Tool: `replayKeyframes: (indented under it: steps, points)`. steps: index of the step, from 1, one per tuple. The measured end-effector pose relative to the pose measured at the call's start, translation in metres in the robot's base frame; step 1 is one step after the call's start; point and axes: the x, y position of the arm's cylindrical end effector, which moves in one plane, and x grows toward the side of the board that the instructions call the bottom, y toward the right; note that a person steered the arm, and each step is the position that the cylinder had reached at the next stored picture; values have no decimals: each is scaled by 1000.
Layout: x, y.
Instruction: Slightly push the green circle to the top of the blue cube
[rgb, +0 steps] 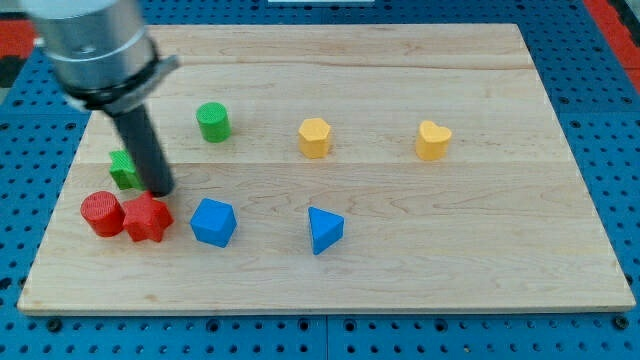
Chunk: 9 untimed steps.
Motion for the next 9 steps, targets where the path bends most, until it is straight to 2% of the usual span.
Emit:
replayKeyframes:
  steps: [1, 3, 4, 5, 7, 8, 9]
  points:
    - [-20, -49]
    - [-68, -27]
    - [-52, -22]
    - [-66, 16]
    - [-144, 34]
    - [-108, 68]
    - [-76, 69]
